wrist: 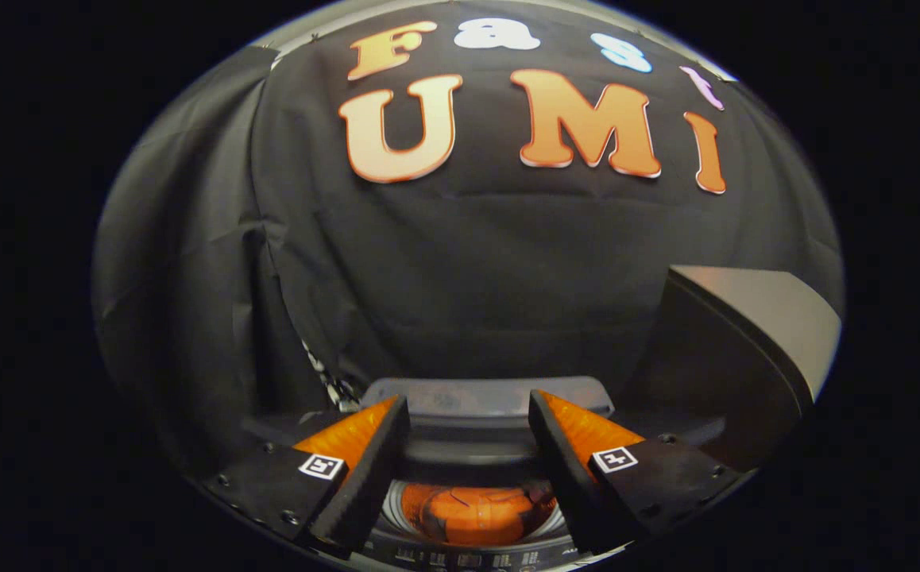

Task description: Put the clothes into the washing machine and then close the washing machine lid.

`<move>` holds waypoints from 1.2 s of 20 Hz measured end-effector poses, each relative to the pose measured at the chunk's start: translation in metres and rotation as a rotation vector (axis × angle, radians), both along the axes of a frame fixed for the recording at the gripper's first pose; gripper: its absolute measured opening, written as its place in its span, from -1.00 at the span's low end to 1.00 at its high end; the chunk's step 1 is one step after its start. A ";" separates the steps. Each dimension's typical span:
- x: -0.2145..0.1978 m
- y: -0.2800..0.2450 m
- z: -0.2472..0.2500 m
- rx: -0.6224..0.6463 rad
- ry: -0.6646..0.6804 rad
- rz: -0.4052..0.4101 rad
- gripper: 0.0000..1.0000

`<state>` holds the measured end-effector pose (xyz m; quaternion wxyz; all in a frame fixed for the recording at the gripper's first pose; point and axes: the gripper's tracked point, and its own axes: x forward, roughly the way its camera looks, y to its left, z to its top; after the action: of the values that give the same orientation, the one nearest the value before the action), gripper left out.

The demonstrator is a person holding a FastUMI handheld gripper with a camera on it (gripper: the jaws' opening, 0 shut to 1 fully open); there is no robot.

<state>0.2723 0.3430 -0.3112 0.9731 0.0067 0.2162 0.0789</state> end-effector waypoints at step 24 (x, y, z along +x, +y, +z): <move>-0.018 -0.029 0.141 0.070 -0.166 0.028 0.95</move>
<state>0.2541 0.3144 -0.1701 0.9857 0.0313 0.1319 0.1002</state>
